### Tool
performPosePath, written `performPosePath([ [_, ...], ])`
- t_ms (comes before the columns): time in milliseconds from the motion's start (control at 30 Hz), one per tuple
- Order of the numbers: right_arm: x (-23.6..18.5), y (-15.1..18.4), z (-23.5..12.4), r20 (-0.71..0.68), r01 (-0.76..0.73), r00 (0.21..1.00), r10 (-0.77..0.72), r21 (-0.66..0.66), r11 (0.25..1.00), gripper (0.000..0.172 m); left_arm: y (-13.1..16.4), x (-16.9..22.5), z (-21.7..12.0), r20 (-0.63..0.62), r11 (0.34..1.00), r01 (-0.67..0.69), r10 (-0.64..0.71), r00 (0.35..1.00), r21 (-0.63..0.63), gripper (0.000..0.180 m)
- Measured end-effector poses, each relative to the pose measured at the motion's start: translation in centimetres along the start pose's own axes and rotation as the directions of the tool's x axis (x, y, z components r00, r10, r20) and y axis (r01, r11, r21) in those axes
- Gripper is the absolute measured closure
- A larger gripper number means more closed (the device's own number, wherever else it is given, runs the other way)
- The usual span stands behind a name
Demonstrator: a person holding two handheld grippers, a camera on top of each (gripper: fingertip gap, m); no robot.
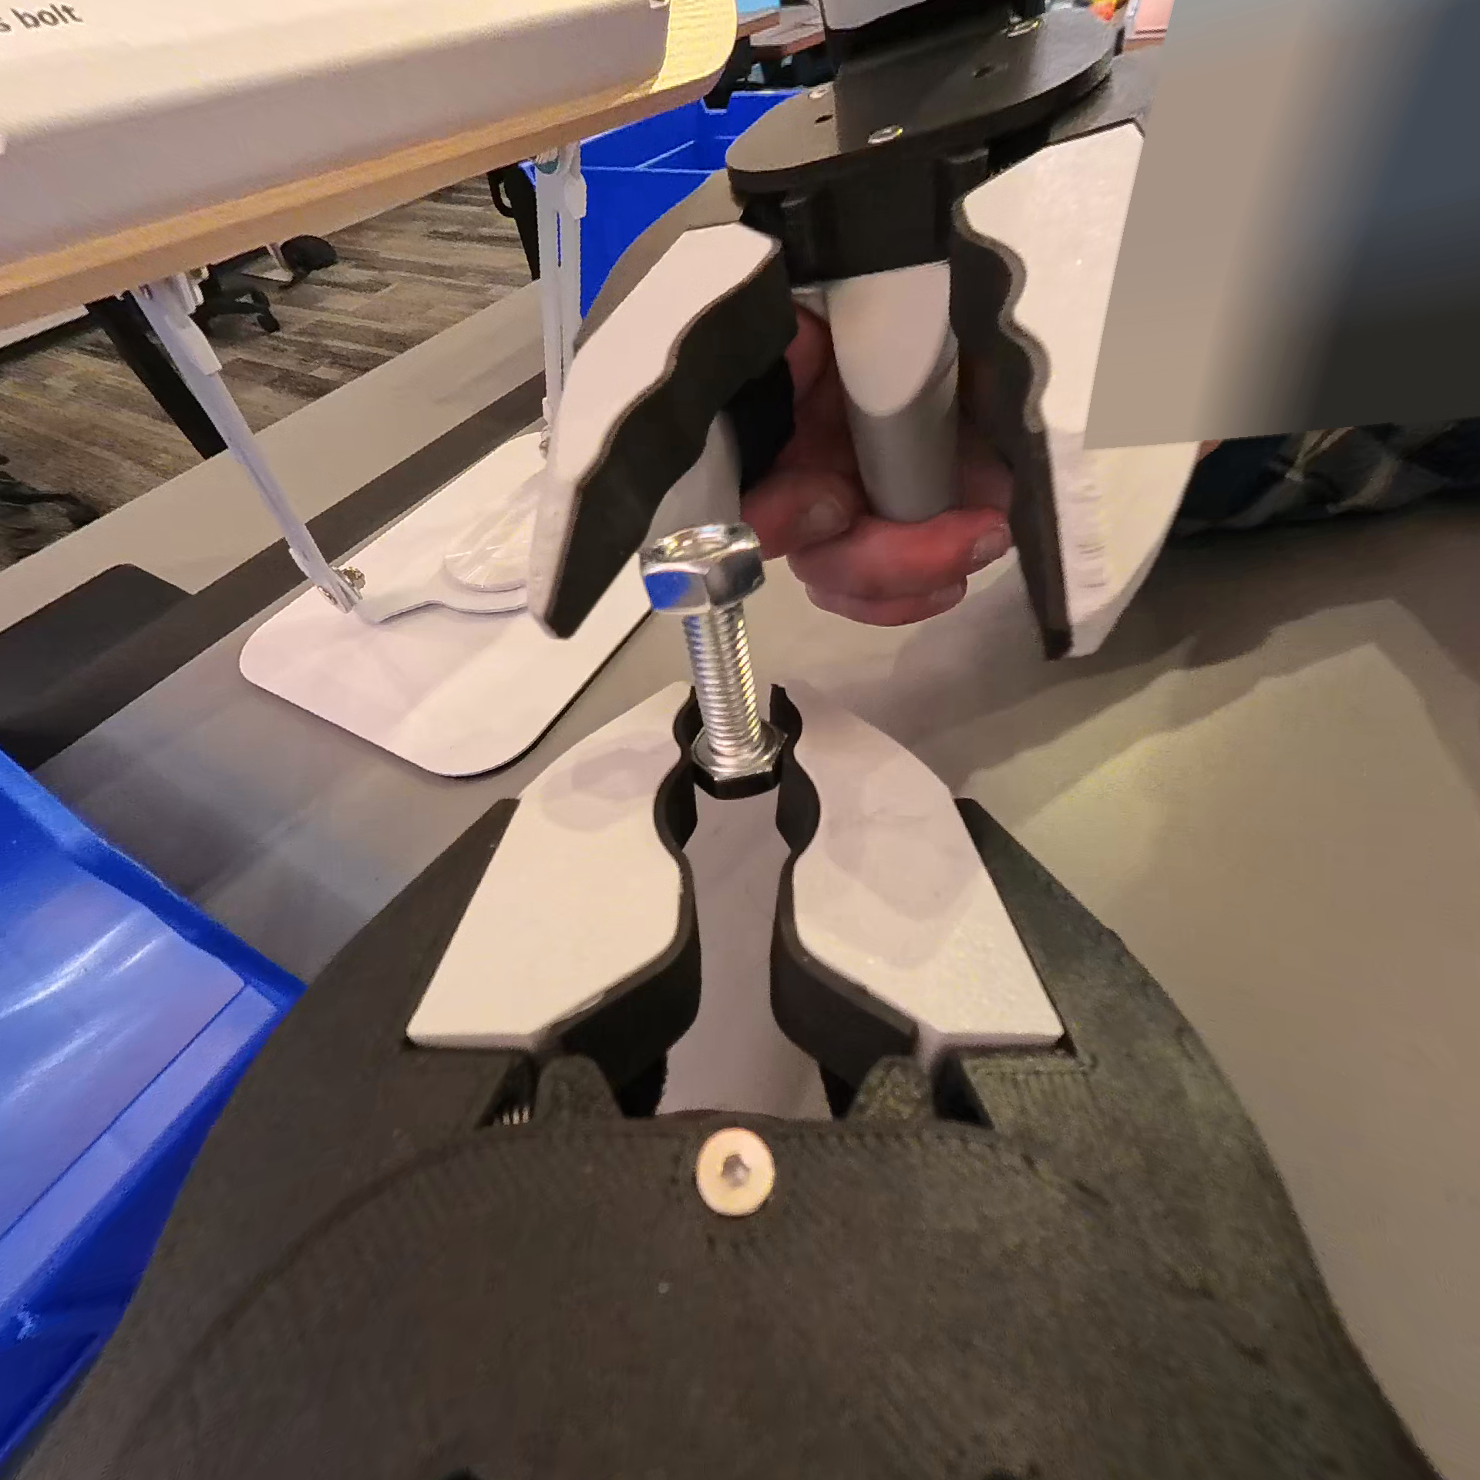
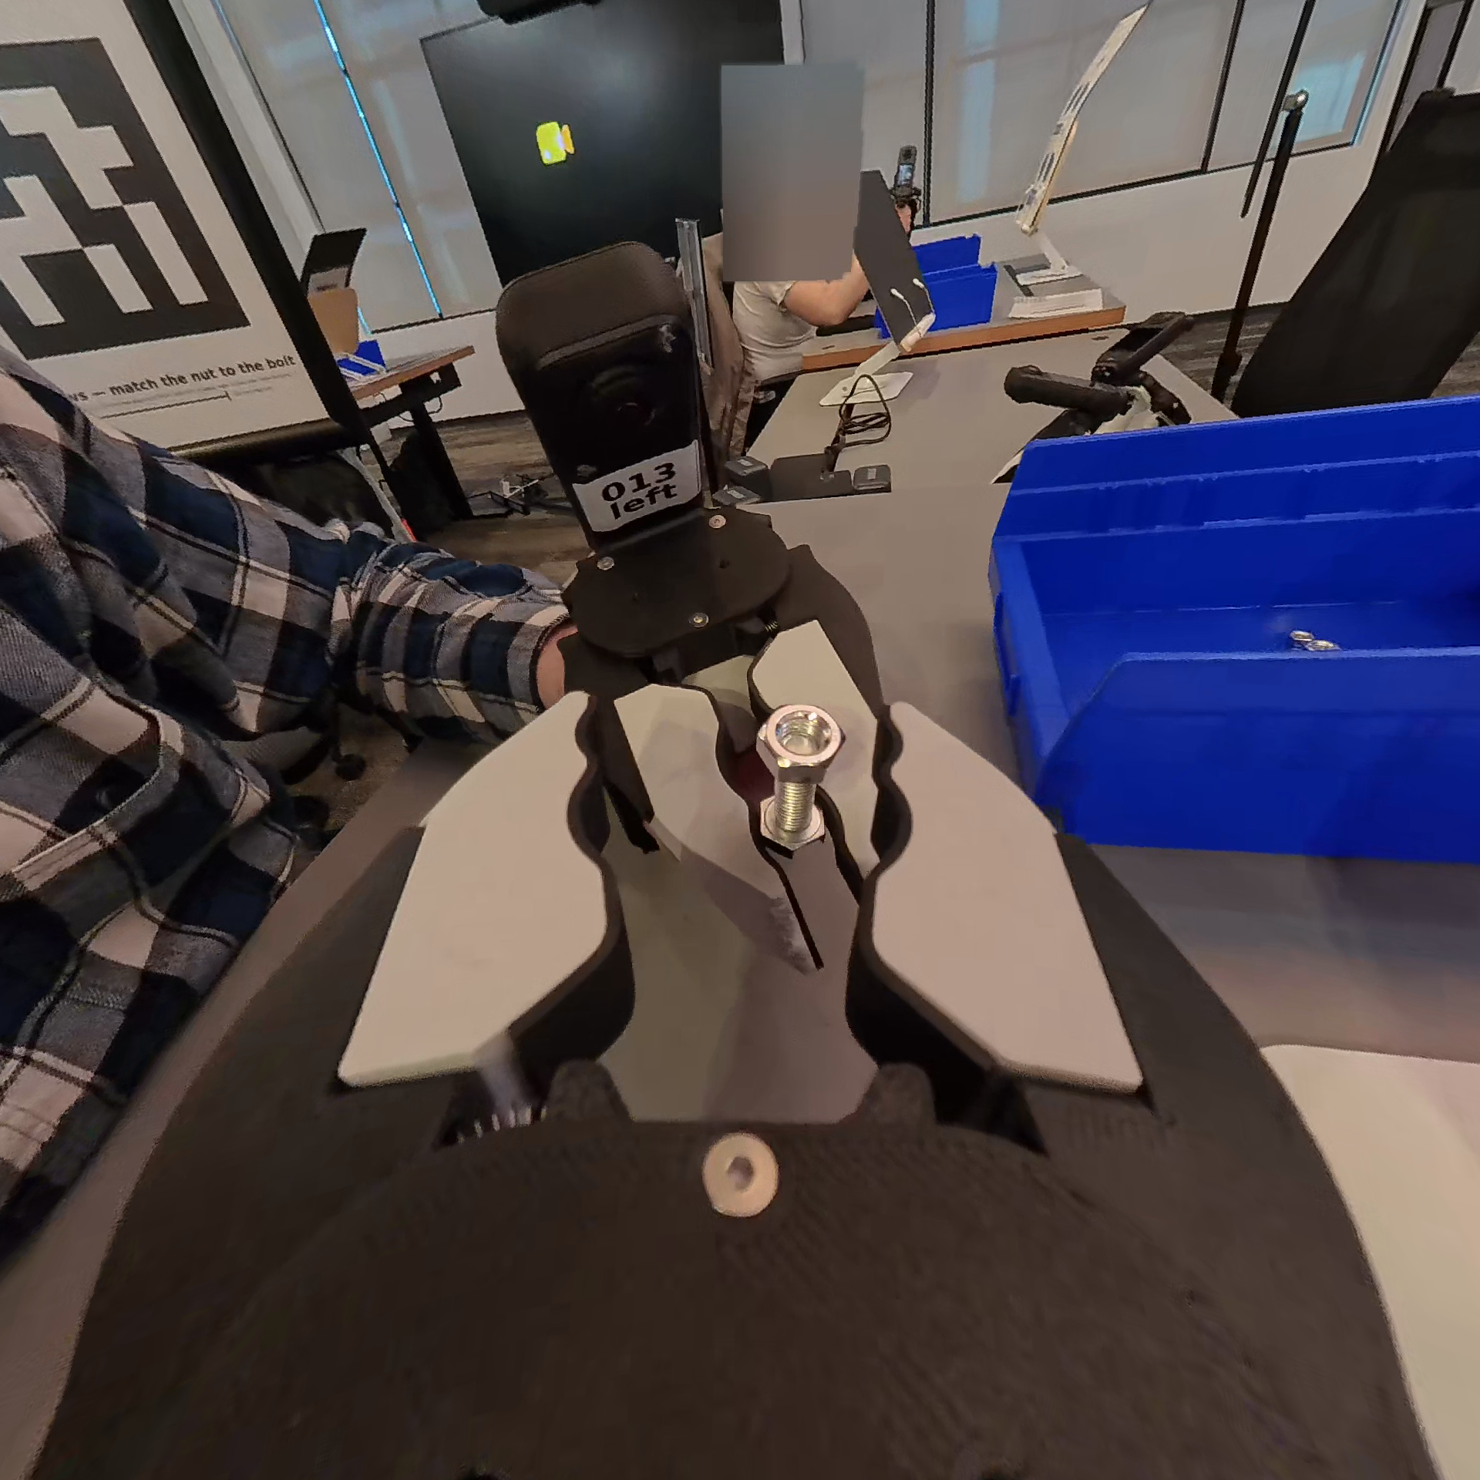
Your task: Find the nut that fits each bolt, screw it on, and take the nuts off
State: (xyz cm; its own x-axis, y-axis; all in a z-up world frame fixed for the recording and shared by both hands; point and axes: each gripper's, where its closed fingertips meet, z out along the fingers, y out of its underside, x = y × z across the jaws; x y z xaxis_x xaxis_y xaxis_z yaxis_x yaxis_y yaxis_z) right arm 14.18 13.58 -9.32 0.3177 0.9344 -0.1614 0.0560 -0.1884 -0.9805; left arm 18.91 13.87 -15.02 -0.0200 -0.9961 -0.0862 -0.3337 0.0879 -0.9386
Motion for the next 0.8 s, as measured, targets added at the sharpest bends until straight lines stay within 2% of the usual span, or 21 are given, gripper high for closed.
performPosePath([
  [567,-0.18,0.33,-0.40,0.008,0.029,1.000,-0.029,-0.010,1.000,0.116,0.11,-0.18,-0.06,-0.007,1.000,0.022,-0.022,1.000,0.001,0.165],
  [800,-0.37,0.08,-0.31,0.008,0.035,0.999,-0.035,0.000,0.999,0.111,0.24,-0.07,0.11,-0.011,1.000,0.021,-0.021,1.000,-0.006,0.165],
])
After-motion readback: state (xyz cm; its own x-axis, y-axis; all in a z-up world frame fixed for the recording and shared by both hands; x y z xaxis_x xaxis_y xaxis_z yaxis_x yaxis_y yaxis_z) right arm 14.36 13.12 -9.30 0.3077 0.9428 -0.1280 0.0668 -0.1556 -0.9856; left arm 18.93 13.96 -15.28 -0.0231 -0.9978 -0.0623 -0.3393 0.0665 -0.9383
